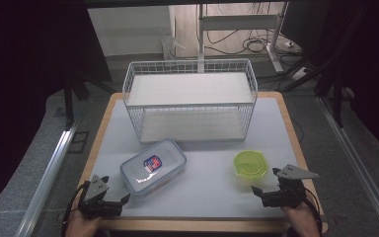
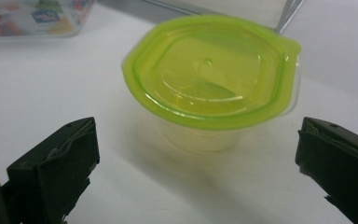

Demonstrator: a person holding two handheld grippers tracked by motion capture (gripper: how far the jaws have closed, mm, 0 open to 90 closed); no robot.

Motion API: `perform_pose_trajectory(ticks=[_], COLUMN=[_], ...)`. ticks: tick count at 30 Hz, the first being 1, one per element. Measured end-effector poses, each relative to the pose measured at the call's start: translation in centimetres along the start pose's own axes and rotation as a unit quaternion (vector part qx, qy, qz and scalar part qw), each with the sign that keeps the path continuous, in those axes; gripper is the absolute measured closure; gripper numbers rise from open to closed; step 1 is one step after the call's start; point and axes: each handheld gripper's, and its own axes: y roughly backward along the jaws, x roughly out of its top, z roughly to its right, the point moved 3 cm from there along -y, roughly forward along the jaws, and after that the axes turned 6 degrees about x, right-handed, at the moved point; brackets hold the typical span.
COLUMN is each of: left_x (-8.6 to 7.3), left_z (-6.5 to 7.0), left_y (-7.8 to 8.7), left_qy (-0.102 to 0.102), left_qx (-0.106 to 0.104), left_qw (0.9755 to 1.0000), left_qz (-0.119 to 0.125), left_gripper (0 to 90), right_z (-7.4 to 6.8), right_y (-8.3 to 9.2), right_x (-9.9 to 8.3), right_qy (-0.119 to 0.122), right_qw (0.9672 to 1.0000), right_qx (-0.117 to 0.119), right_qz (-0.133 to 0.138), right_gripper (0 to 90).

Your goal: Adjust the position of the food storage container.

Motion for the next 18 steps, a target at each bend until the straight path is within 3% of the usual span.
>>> perform_pose_trajectory(ticks=[6,12,18], left_x=[-0.12,-0.23,-0.25], left_z=[-0.15,-0.19,-0.35], left_y=[-0.02,-0.23,-0.13], left_qy=[0.009,0.0,0.01], left_qx=[-0.002,0.004,0.001], left_qw=[0.9999,1.0,0.9999], left_qz=[-0.003,0.004,0.009], left_gripper=[3.6,2.0,1.8], right_z=[0.18,0.21,0.25], right_y=[0.13,-0.24,-0.21], right_x=[0.05,-0.07,0.02], right_qy=[-0.01,-0.012,-0.014], right_qw=[0.9999,0.9998,0.9995], right_qx=[-0.005,-0.014,-0.028], right_qz=[0.013,0.003,0.001], right_gripper=[0.0,0.0,0.0])
